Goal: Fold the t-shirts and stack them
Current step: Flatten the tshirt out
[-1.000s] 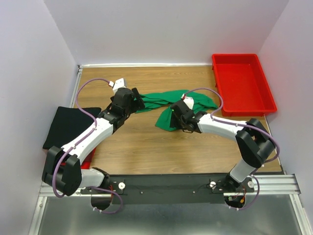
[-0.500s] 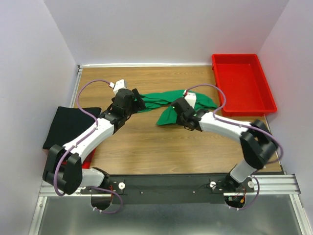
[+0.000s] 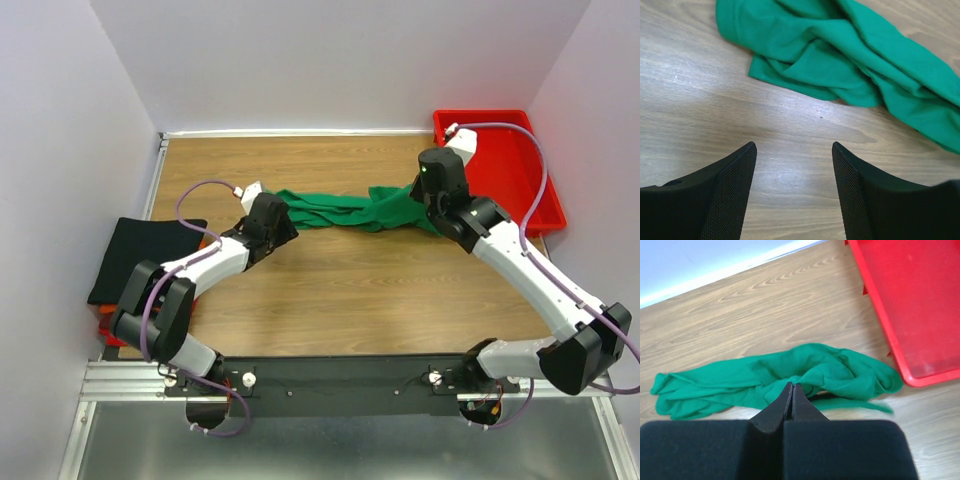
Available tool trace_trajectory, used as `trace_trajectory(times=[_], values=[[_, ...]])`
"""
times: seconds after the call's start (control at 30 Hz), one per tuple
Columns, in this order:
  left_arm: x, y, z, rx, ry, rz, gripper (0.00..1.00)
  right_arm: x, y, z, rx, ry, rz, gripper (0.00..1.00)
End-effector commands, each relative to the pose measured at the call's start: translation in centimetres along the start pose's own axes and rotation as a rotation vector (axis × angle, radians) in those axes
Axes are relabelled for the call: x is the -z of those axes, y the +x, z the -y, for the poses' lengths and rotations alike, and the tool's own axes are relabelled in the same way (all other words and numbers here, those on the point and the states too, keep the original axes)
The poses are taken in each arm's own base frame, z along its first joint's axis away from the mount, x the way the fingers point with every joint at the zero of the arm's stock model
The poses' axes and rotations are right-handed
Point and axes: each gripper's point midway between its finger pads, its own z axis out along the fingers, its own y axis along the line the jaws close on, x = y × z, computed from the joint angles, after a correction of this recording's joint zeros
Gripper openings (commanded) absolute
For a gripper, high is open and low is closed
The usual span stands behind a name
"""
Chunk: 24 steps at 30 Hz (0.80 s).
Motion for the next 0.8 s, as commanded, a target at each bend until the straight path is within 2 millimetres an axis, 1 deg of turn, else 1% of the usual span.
trace_trajectory(times=[0.0, 0.17, 0.2, 0.23, 0.27, 0.4, 0.57, 0.7, 0.77], values=[[-1.4, -0.3, 0.1, 0.046, -0.026, 0.023, 0.68, 0.7, -2.8, 0.9, 0.040, 0.041, 0.049, 0.00], [-2.9, 0.0, 0.4, 0.049, -0.034, 0.010, 0.65, 1.6, -5.5, 0.5, 0.025, 0.021, 0.096, 0.00], [-3.5, 0.3, 0.5, 0.051, -0.037, 0.001, 0.65, 2.1, -6.6, 0.5, 0.016, 0.018, 0.120, 0.00], [-3.8, 0.4, 0.5, 0.053, -0.042, -0.003, 0.65, 2.1, -6.7, 0.6, 0.018, 0.021, 0.123, 0.00], [-4.2, 0.9, 0.3, 0.050, -0.049, -0.017, 0.65, 2.5, -7.4, 0.5, 0.013, 0.016, 0.136, 0.01], [-5.1, 1.0, 0.2, 0.053, -0.069, -0.019, 0.64, 3.3, -8.6, 0.5, -0.001, 0.005, 0.158, 0.00], [-5.6, 0.2, 0.9, 0.063, -0.054, 0.009, 0.64, 4.6, -10.4, 1.2, -0.012, 0.021, 0.195, 0.00], [-5.8, 0.4, 0.5, 0.069, -0.070, 0.011, 0.64, 6.0, -12.3, 1.9, -0.033, 0.034, 0.237, 0.00], [-5.8, 0.3, 0.5, 0.072, -0.071, 0.012, 0.61, 6.5, -12.8, 2.0, -0.042, 0.031, 0.248, 0.01]])
